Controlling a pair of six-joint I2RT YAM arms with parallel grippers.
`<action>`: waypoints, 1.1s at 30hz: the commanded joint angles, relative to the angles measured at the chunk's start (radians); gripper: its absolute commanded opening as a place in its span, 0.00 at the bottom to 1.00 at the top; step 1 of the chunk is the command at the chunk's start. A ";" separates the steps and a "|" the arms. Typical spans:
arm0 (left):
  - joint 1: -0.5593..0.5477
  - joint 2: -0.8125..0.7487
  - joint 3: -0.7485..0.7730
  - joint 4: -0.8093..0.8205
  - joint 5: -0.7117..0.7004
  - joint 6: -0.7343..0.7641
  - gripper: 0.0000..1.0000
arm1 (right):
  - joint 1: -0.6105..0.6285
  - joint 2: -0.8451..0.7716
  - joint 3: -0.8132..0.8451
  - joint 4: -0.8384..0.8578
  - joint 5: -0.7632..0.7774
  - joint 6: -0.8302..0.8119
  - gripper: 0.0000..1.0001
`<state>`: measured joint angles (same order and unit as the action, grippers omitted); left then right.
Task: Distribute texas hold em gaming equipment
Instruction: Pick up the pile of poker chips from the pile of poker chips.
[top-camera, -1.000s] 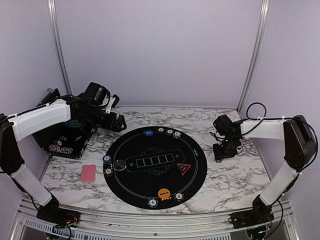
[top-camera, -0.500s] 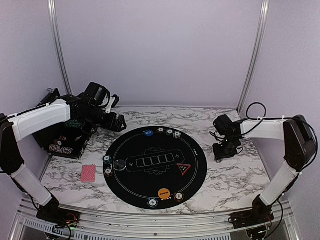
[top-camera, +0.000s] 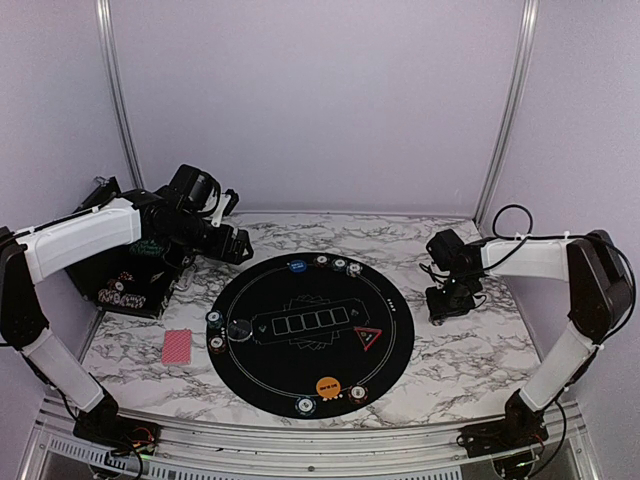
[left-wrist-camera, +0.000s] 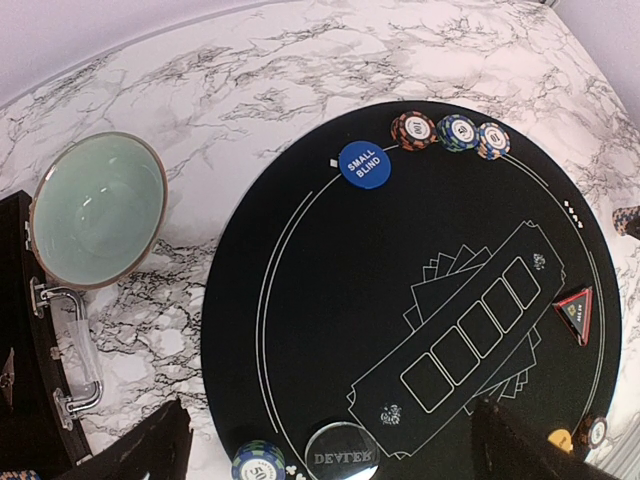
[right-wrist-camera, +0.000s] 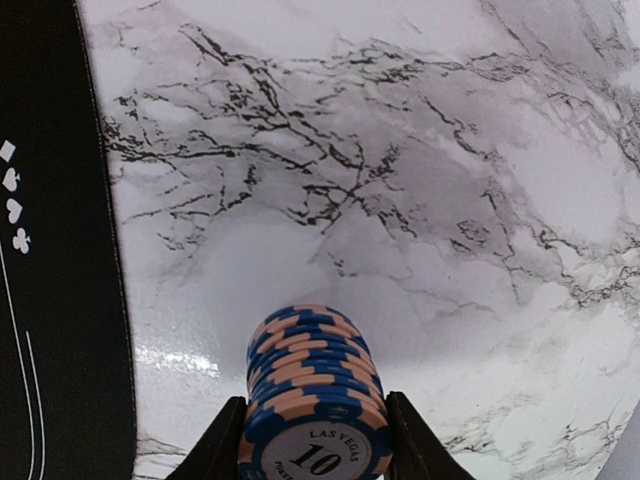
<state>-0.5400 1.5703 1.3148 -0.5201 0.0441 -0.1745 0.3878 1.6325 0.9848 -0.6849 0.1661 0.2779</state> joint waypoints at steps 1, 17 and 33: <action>0.006 0.002 -0.009 0.011 0.008 0.003 0.99 | -0.010 -0.023 0.040 -0.017 0.008 0.006 0.28; 0.006 0.001 -0.008 0.012 0.008 0.001 0.99 | -0.007 -0.049 0.070 -0.042 0.011 0.008 0.27; 0.006 0.002 -0.007 0.012 0.010 0.001 0.99 | 0.076 -0.082 0.104 -0.101 0.025 0.042 0.26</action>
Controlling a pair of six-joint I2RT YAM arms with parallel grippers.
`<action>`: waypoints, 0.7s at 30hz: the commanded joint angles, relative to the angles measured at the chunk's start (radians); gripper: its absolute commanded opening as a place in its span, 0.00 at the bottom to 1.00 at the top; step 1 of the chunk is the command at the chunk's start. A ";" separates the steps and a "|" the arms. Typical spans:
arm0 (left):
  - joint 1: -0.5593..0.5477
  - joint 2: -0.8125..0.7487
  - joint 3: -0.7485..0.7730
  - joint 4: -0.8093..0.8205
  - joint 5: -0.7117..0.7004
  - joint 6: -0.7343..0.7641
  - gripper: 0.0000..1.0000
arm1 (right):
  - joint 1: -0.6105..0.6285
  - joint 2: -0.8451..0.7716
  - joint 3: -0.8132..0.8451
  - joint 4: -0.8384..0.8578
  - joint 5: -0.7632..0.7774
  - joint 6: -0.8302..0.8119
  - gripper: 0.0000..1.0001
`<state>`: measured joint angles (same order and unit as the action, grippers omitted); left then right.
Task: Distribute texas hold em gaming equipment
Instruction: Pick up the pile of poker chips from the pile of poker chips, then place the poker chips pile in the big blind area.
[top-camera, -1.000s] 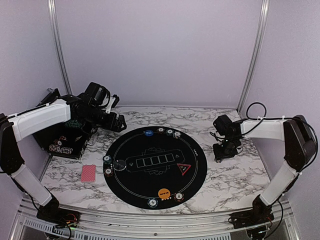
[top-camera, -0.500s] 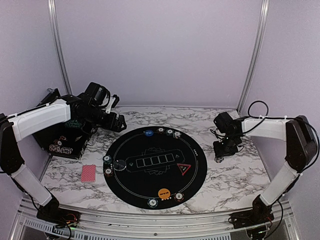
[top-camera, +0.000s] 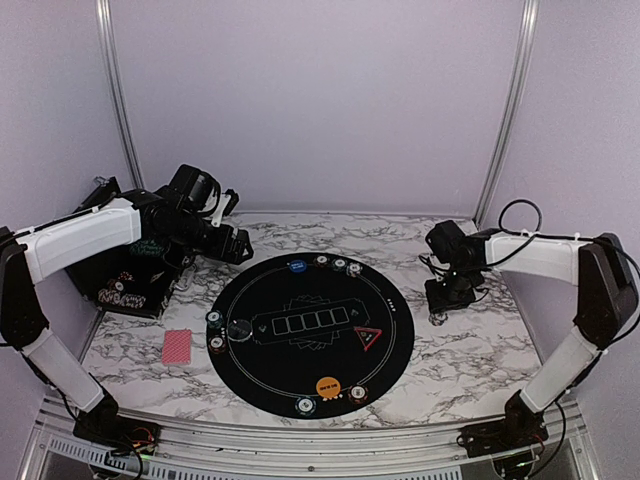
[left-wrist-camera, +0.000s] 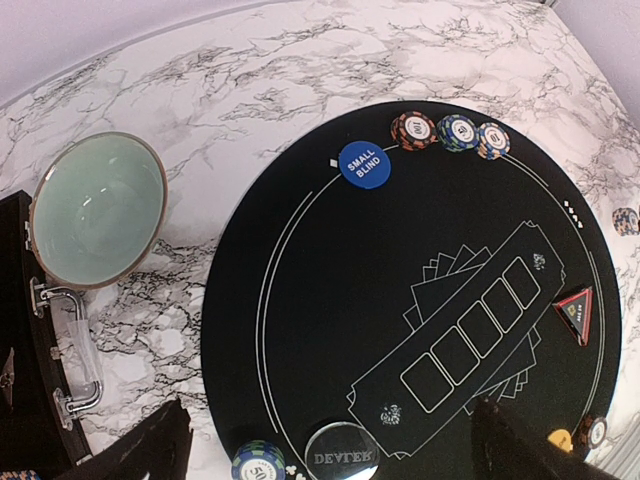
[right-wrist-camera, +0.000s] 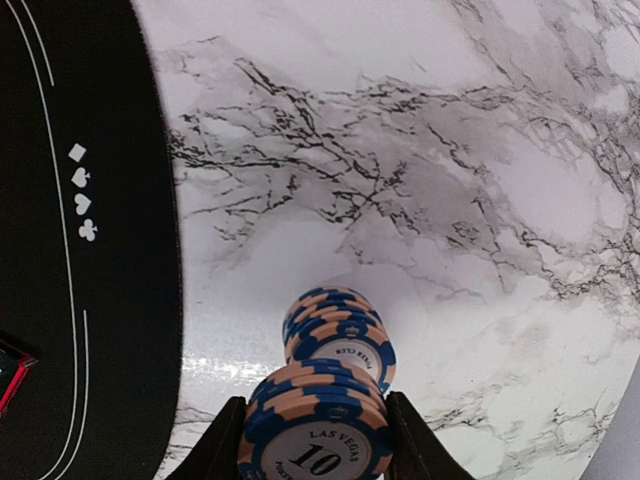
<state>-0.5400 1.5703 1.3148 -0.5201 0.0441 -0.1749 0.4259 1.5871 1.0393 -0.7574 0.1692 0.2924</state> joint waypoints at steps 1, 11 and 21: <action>0.006 0.002 -0.007 0.012 0.012 0.003 0.99 | 0.048 -0.041 0.052 -0.033 0.024 0.032 0.26; 0.006 0.002 -0.006 0.011 0.016 0.001 0.99 | 0.145 -0.082 0.053 -0.076 0.031 0.098 0.26; 0.006 0.015 -0.006 0.011 0.022 -0.002 0.99 | 0.305 -0.096 0.003 -0.059 0.016 0.249 0.26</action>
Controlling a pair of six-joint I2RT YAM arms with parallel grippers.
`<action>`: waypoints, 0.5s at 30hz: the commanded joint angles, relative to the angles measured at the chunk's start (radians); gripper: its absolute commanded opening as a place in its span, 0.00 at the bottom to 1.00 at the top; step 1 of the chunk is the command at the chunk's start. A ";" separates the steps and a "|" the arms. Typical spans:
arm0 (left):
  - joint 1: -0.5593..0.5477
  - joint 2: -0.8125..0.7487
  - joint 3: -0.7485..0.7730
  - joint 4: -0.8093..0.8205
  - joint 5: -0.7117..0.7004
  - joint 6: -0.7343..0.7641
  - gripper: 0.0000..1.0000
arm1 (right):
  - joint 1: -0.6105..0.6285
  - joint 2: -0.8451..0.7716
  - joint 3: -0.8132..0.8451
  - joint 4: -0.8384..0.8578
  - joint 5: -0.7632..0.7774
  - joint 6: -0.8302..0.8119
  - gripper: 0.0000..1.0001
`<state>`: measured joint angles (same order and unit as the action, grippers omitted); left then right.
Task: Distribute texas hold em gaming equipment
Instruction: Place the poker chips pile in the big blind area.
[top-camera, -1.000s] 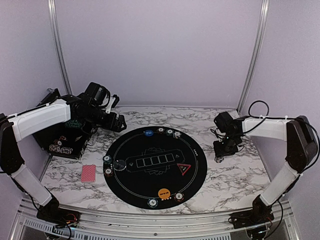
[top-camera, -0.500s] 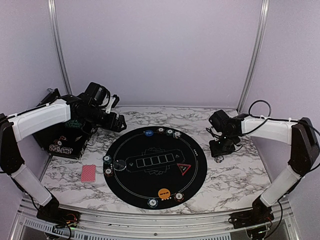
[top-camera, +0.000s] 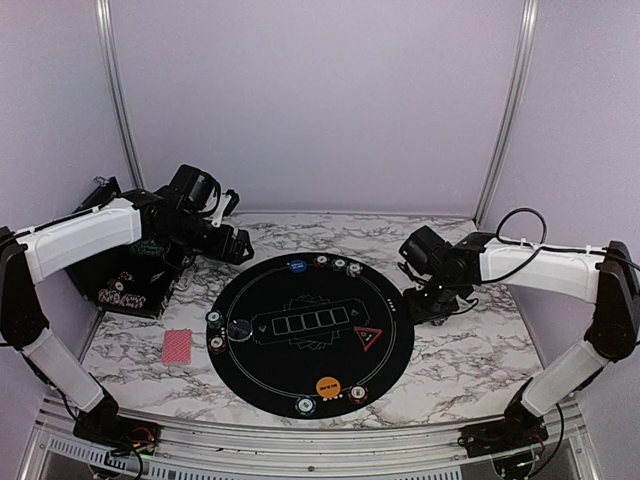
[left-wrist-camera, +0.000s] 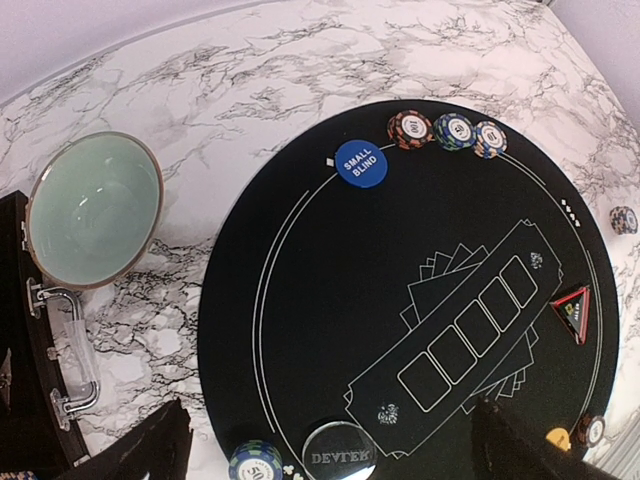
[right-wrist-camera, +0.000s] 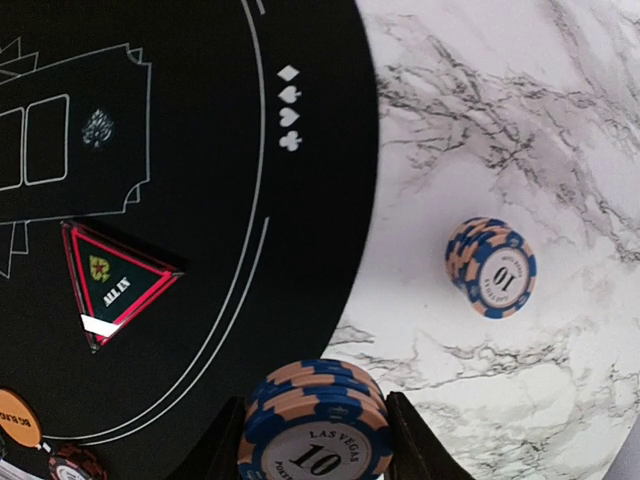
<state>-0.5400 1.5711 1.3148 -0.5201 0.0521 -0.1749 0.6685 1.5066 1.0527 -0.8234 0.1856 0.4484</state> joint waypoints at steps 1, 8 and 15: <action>0.006 0.016 -0.007 0.012 0.014 -0.002 0.99 | 0.080 -0.013 -0.016 0.011 -0.002 0.113 0.26; 0.006 0.020 -0.008 0.011 0.014 -0.001 0.99 | 0.228 0.011 -0.048 0.054 -0.012 0.274 0.27; 0.006 0.021 -0.006 0.011 0.019 0.000 0.99 | 0.331 0.068 -0.048 0.083 -0.017 0.384 0.27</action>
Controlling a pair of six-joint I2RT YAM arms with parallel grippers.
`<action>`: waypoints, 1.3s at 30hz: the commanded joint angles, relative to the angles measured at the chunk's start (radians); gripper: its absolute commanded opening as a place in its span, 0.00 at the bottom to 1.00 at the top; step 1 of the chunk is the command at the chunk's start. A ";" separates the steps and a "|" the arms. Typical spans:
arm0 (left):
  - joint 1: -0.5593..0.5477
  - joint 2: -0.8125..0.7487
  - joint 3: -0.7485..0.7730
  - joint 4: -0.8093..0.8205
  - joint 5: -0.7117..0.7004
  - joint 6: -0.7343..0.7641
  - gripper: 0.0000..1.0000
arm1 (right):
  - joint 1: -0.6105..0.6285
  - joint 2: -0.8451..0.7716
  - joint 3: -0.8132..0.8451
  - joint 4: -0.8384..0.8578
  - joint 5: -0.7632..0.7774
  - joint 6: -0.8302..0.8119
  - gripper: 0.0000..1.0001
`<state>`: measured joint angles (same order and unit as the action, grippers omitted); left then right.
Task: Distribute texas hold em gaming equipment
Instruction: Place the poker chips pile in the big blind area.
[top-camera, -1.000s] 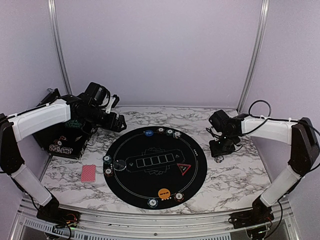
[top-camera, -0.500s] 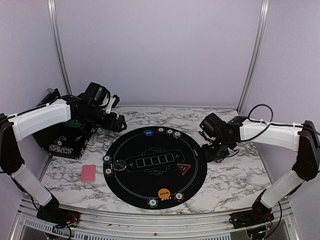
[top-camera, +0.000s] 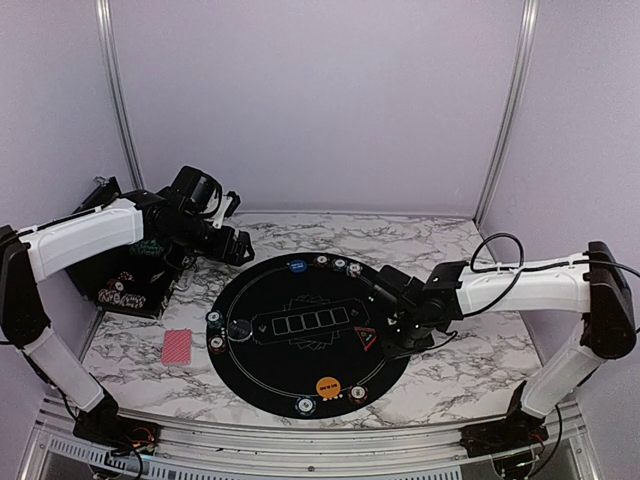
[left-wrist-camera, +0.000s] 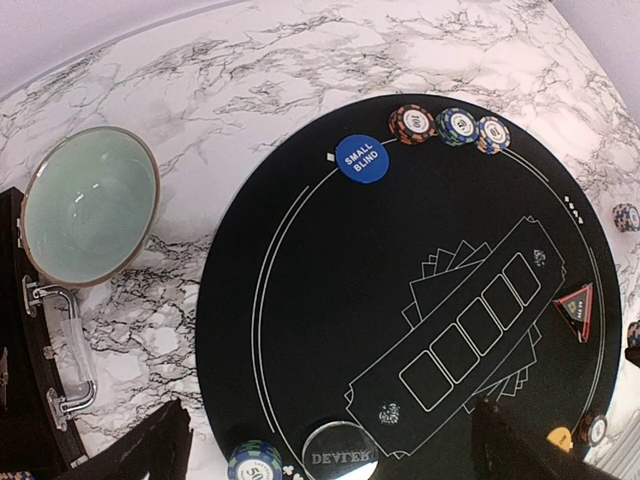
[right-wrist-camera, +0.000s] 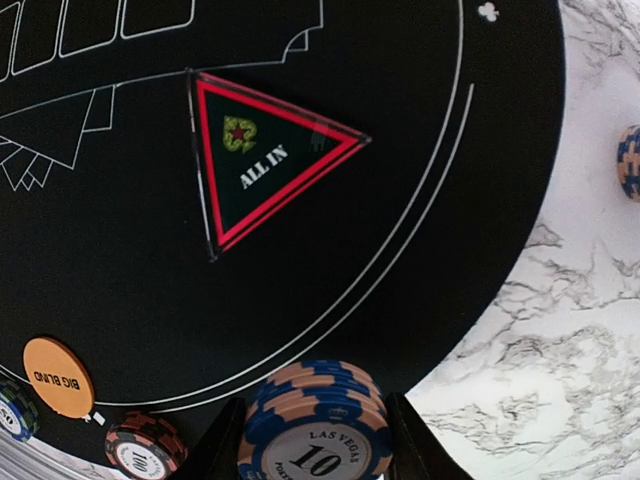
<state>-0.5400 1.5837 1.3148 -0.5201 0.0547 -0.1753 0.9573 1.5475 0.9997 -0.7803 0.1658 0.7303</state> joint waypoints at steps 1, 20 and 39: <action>0.006 0.008 -0.007 0.012 0.017 -0.001 0.99 | 0.056 0.034 0.004 0.044 0.002 0.113 0.27; 0.006 0.015 -0.007 0.012 0.029 -0.004 0.99 | 0.154 0.103 0.000 0.077 0.005 0.255 0.28; 0.006 0.021 -0.008 0.011 0.032 -0.004 0.99 | 0.173 0.137 -0.010 0.067 -0.002 0.284 0.32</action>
<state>-0.5400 1.5898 1.3148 -0.5201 0.0784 -0.1753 1.1175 1.6711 0.9844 -0.7174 0.1574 0.9821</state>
